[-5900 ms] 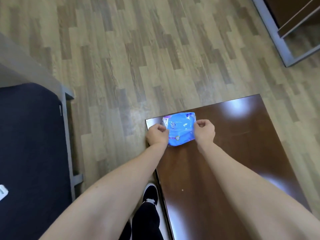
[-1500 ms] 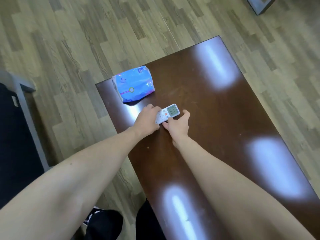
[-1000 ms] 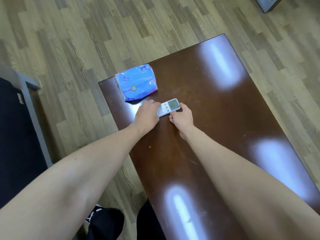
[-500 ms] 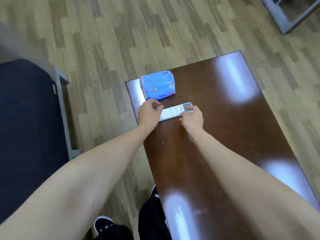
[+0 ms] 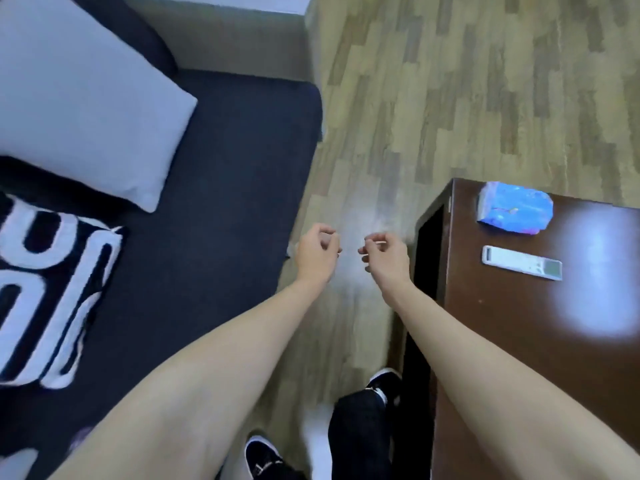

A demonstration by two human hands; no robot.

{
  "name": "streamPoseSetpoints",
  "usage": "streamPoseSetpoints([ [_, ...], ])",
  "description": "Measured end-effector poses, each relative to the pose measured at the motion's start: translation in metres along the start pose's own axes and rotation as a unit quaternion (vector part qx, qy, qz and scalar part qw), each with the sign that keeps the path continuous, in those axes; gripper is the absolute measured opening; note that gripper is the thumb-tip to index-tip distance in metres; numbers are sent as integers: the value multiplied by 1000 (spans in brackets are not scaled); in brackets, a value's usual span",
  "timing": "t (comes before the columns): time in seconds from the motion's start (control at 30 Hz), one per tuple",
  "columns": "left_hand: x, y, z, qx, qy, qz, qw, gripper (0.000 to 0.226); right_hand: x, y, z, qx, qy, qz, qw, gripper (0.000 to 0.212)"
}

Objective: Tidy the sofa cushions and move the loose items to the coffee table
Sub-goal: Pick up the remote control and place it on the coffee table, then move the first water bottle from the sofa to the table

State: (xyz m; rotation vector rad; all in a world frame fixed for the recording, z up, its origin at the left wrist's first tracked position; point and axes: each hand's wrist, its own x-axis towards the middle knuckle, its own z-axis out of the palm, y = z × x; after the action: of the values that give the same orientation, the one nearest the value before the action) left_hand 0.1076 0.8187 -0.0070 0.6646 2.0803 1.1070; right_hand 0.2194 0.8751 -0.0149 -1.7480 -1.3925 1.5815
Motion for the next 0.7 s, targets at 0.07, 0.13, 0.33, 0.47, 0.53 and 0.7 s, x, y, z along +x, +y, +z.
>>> streamPoseSetpoints([
  [0.07,-7,-28,-66,-13,55,-35,998,10,-27,-8,57,-32,-44,-11,998,10],
  [0.13,-17,-54,-124,-24,103,-63,992,13,-53,-15,105,-56,-72,-28,995,10],
  [0.33,-61,-121,-256,-67,214,-117,967,16,-129,-21,210,-121,-130,-89,980,18],
  [0.47,-106,-171,-328,-59,266,-155,950,18,-188,-13,272,-183,-188,-137,955,17],
  [0.53,-135,-204,-358,-53,292,-179,938,15,-218,3,304,-221,-239,-158,932,9],
  [0.7,-197,-279,-390,22,262,-219,940,28,-273,63,353,-351,-370,-176,842,18],
])
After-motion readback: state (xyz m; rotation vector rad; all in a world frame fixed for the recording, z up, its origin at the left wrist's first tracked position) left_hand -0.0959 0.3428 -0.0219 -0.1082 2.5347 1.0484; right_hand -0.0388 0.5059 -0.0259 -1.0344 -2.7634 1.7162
